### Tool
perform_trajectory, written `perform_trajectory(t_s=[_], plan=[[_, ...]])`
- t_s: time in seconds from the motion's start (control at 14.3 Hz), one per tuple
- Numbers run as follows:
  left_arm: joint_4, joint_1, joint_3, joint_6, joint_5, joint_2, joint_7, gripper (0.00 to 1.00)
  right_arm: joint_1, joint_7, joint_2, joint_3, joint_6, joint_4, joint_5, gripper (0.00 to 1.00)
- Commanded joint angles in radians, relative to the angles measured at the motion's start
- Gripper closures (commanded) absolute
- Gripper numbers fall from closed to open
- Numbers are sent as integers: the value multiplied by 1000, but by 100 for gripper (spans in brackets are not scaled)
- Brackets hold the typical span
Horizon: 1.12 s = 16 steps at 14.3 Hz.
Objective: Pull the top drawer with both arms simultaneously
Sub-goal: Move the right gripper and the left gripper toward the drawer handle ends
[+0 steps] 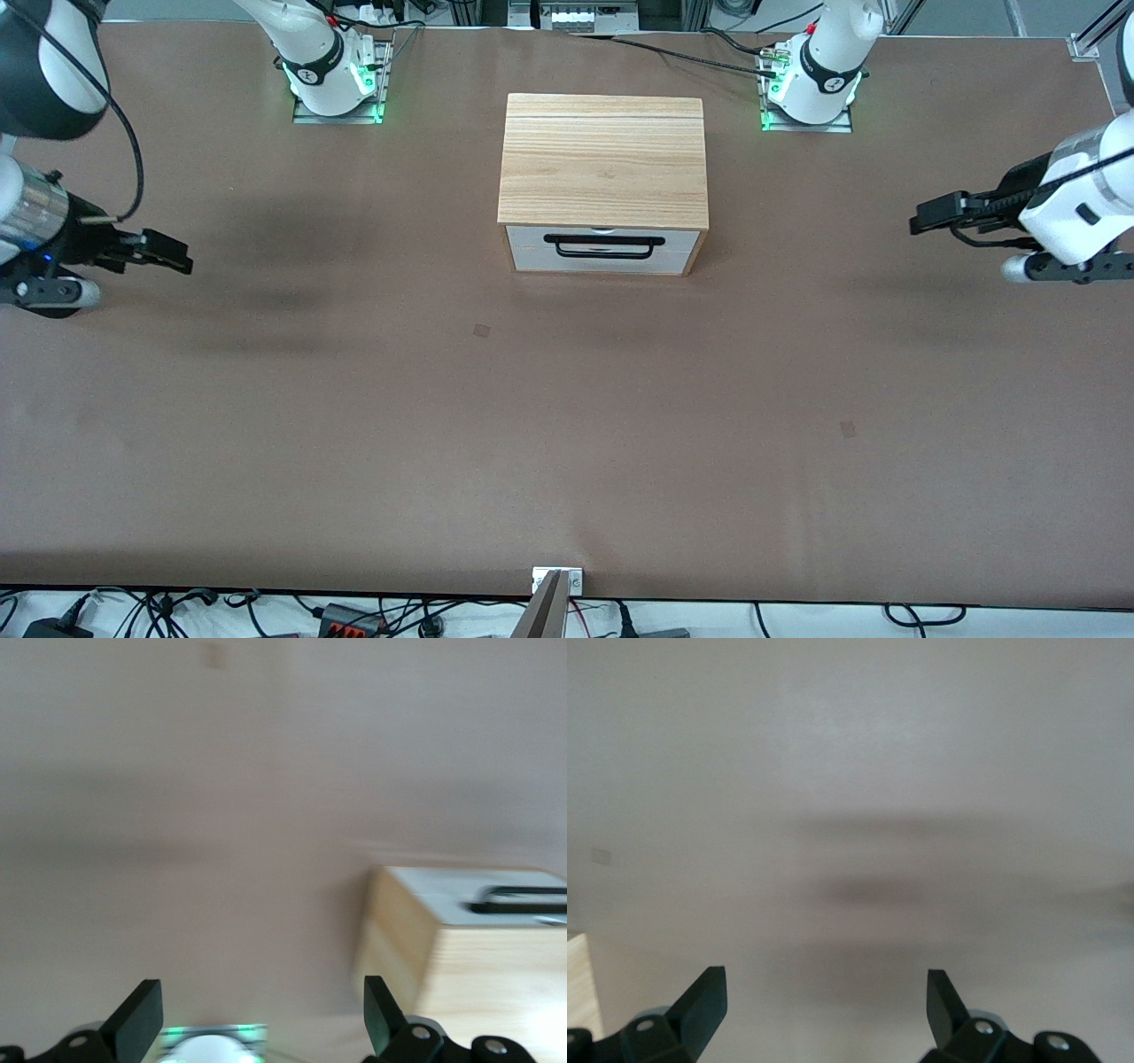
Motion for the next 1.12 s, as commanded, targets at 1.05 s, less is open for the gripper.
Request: perform_trajectory(t_s=[1.05], plan=[[-214,67,-102,186,-959,430,1059,0,328,-294,319,23,204,0,947,0]])
